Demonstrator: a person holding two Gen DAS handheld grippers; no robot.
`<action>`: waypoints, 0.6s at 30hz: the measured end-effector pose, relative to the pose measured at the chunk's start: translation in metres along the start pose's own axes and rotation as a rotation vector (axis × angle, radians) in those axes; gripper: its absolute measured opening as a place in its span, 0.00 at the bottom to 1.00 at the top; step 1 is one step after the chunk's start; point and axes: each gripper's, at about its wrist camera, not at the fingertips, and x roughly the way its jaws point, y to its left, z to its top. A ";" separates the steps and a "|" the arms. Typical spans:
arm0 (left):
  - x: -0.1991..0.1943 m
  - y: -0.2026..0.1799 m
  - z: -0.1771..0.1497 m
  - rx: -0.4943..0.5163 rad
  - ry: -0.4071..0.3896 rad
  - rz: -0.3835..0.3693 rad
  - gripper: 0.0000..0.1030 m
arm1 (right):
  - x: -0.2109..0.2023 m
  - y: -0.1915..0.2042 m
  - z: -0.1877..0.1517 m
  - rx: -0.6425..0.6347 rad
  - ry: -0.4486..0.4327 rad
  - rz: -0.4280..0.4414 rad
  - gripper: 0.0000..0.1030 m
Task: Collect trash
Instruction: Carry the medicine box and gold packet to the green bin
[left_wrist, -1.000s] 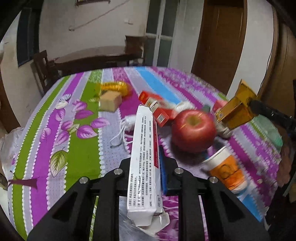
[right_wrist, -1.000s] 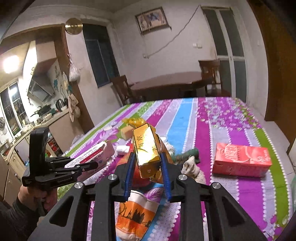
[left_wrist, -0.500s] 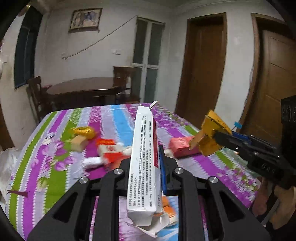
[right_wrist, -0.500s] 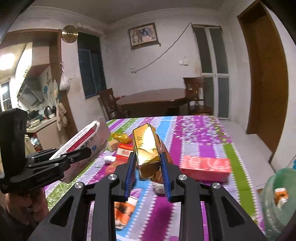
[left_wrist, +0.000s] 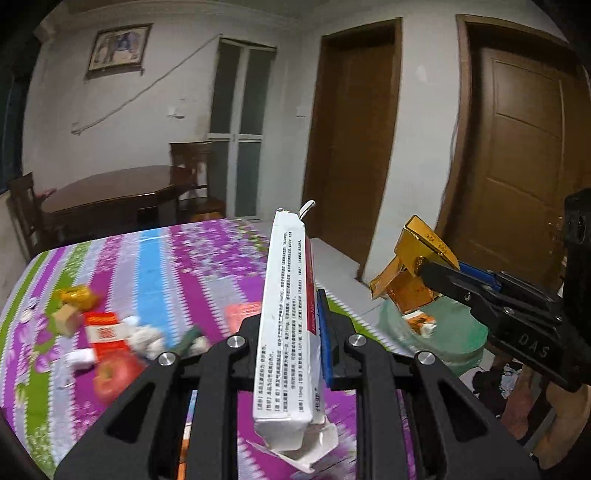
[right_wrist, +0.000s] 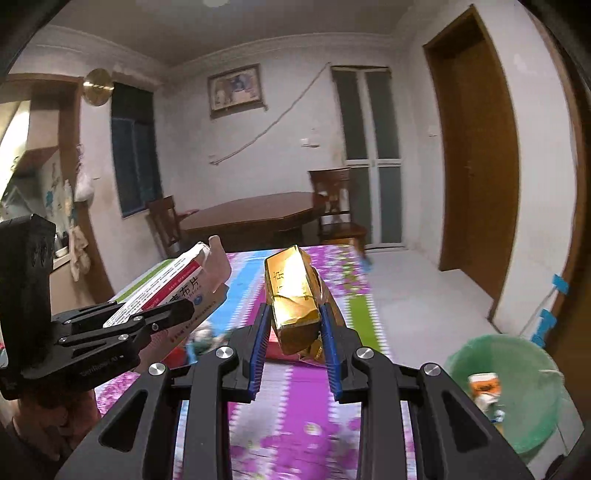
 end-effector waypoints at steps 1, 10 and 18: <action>0.005 -0.008 0.002 0.008 0.000 -0.013 0.18 | -0.002 -0.009 0.001 0.005 -0.003 -0.012 0.28; 0.055 -0.079 0.022 0.069 0.003 -0.139 0.18 | -0.036 -0.116 0.008 0.051 -0.006 -0.176 0.28; 0.114 -0.145 0.027 0.104 0.064 -0.240 0.18 | -0.044 -0.218 -0.004 0.105 0.070 -0.294 0.28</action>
